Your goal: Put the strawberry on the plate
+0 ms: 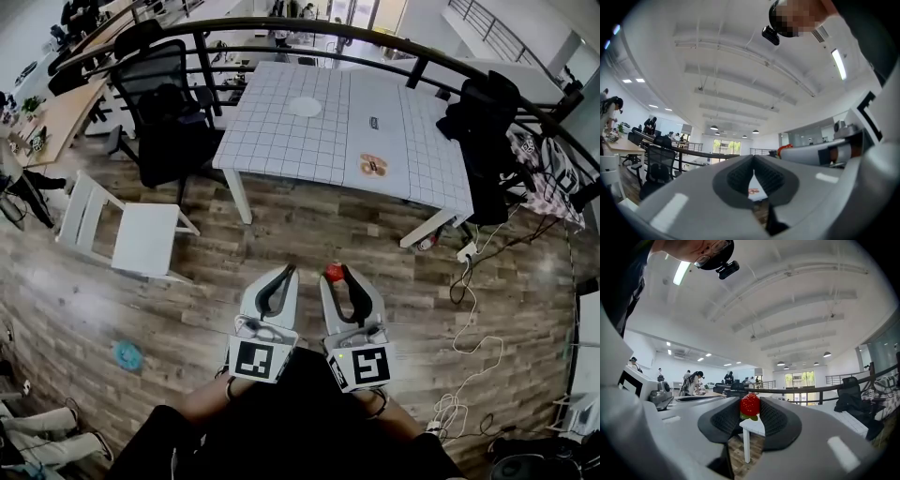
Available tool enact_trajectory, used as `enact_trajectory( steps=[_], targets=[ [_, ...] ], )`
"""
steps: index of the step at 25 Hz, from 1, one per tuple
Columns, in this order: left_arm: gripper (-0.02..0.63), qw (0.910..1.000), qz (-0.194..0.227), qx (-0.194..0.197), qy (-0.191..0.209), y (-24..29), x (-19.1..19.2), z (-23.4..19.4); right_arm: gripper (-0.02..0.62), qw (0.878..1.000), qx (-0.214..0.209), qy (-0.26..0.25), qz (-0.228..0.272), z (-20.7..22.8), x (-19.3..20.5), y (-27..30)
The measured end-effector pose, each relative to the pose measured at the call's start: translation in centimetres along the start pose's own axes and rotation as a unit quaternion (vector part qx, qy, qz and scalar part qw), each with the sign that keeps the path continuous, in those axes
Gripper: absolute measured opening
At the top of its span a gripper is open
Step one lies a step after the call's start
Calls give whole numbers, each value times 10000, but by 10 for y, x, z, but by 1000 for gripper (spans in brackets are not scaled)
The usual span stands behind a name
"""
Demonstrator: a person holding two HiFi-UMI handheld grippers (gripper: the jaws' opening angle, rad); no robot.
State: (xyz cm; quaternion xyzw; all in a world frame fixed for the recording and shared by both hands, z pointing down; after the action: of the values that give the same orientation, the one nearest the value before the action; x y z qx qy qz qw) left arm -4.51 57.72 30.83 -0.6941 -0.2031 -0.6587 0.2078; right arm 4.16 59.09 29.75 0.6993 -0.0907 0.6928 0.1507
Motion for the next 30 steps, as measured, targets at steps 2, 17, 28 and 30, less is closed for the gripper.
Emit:
enact_trajectory(
  steps=[2,17,28,30],
  targets=[
    [10,10000,-23,-46,5,-2,-1,-1,127,10000,-12,32,6,0,0,-3],
    [9,9964,95,-787,316,-23,-7,-23,127,9992,153,370,17,19,14,-36],
    [11,9971,-128,-715,227,-27,0,-13,129,9975,2,705,-106,22,34,-44],
    [11,9972,-123,-688,249,-23,0,-11,127,9977,-27,671,-88,22,32,-43]
  ],
)
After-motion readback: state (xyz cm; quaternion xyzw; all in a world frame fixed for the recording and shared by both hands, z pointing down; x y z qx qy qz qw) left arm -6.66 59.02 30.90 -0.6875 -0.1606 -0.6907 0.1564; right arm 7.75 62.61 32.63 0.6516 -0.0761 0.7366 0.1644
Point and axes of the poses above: the fingertips, and each gripper's own axes: y forward along the fingers, z to its right, x out of its underside, the point moved 2 cm from there along -y, backward along the fingers, and after that the axes turned 3 degrees about -z, right-handed, at the moved point
